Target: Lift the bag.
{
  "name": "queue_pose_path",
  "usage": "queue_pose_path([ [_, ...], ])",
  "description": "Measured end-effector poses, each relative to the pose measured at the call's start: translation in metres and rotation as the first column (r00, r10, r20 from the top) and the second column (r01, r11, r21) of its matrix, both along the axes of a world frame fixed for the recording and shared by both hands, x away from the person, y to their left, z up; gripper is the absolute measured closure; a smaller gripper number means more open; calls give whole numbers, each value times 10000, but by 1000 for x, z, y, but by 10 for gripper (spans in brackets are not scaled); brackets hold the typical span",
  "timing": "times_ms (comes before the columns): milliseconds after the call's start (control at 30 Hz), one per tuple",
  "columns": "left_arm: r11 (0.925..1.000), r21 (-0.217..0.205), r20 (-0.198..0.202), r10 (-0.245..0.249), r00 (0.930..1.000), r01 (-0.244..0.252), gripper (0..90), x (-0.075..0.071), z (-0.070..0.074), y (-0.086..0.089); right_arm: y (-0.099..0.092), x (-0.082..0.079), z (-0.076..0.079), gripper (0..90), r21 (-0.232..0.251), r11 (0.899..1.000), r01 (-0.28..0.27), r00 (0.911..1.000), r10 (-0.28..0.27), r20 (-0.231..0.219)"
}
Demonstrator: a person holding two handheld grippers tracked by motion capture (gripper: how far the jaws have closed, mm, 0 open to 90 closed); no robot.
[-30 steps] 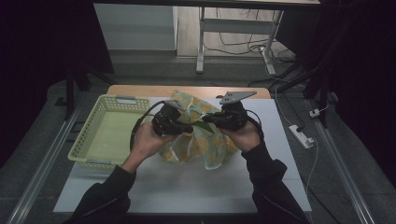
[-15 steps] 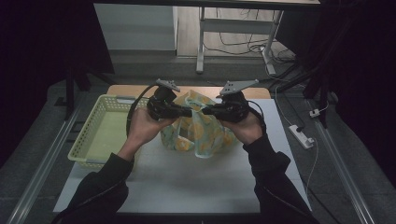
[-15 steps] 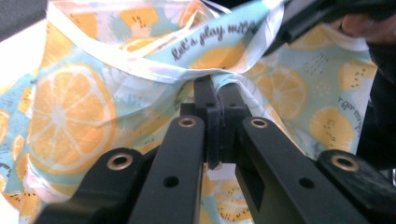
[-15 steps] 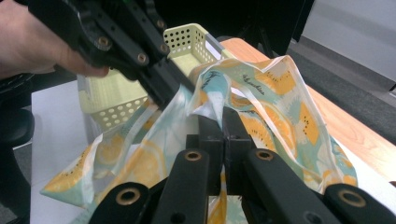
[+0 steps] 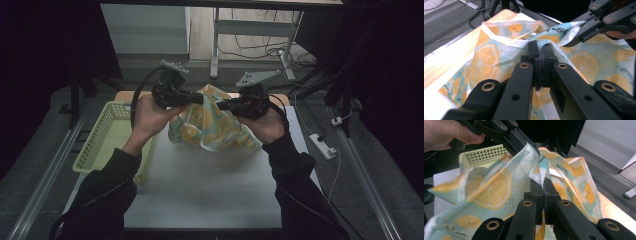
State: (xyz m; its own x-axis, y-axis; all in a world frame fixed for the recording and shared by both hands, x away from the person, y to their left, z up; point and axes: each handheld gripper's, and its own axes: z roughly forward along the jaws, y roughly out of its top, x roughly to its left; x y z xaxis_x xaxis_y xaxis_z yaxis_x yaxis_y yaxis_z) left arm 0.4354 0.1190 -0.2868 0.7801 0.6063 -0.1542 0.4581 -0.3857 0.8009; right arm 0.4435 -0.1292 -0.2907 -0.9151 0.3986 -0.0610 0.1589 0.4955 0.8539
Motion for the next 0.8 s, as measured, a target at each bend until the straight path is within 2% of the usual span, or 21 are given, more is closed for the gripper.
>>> queue_pose_path([
  [300,9989,-308,493,369,9981,-354,894,1,29,5,3,2,25,896,-126,9996,237,9988,-231,424],
  [600,9970,-372,988,714,9925,-680,894,-1,55,12,2,1,46,896,-64,9991,408,9962,-402,771],
  [733,9962,-527,1243,754,9894,-694,894,-4,60,14,1,-1,52,896,103,9990,434,9950,-441,892],
  [800,9970,-360,1317,724,9886,-682,893,-4,58,12,0,-2,52,896,138,9990,418,9952,-428,881],
])
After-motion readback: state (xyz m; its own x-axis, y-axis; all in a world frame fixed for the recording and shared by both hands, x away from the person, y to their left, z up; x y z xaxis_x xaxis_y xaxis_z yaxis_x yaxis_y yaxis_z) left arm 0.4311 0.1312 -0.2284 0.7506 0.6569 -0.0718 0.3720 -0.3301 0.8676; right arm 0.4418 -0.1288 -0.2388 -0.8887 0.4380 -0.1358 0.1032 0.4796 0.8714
